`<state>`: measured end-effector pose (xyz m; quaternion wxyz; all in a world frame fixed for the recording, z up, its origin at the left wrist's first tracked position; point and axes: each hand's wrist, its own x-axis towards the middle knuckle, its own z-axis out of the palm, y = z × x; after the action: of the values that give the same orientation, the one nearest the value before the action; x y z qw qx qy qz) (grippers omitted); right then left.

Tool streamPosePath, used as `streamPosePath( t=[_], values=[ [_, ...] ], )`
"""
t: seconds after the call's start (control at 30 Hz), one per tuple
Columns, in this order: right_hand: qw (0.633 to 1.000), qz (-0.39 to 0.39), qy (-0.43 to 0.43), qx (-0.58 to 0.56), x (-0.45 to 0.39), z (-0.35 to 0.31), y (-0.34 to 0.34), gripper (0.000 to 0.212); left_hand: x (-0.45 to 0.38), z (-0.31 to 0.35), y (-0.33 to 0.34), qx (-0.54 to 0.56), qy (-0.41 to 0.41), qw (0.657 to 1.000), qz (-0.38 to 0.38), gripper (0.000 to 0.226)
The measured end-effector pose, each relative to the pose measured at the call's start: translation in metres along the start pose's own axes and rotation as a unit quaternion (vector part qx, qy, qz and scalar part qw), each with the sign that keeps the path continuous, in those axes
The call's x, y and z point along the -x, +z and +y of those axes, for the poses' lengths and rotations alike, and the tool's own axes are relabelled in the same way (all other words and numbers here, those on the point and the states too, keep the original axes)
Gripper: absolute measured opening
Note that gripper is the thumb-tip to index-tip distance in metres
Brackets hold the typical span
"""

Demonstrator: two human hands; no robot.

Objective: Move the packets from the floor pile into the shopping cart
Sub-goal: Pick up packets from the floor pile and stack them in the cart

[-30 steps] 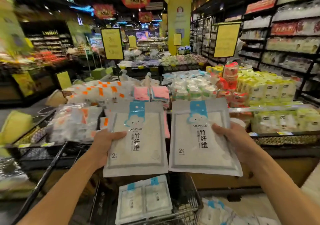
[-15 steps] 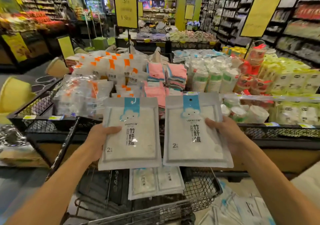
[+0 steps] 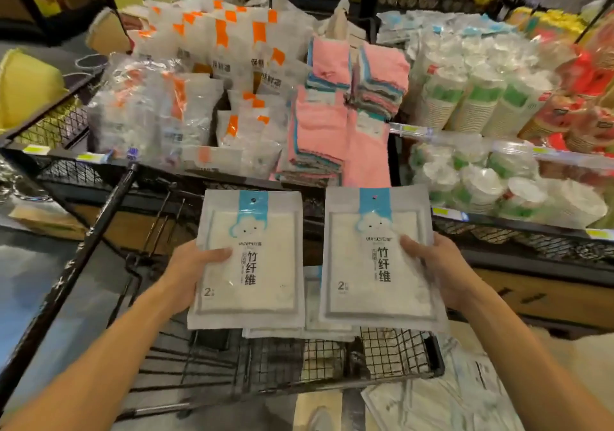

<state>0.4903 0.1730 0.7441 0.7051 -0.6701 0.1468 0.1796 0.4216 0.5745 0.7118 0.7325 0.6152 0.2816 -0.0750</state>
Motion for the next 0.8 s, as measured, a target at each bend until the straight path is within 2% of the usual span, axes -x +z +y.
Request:
streamPosePath(
  t=[0.1, 0.33, 0.63, 0.73, 0.8],
  values=[
    [0.999, -0.017, 0.026, 0.031, -0.04, 0.03, -0.007, 0.035, -0.032, -0.03, 0.005, -0.008, -0.026, 0.999, 0.03, 0.034],
    [0.992, 0.002, 0.102, 0.071, -0.117, 0.123, -0.012, 0.035, -0.111, -0.126, 0.01, -0.035, -0.081, 0.995, 0.05, 0.022],
    [0.98, 0.006, 0.166, 0.111, -0.216, 0.275, -0.011, 0.036, -0.227, -0.252, -0.001, -0.057, -0.13, 0.989, 0.043, 0.03],
    [0.977, 0.008, 0.158, 0.143, -0.248, 0.318, -0.005, 0.048, -0.255, -0.29, 0.003, -0.064, -0.132, 0.988, 0.045, 0.029],
    [0.977, 0.023, 0.163, 0.139, -0.264, 0.338, 0.001, 0.064, -0.278, -0.314, 0.005, -0.096, -0.142, 0.983, 0.068, 0.024]
  ],
)
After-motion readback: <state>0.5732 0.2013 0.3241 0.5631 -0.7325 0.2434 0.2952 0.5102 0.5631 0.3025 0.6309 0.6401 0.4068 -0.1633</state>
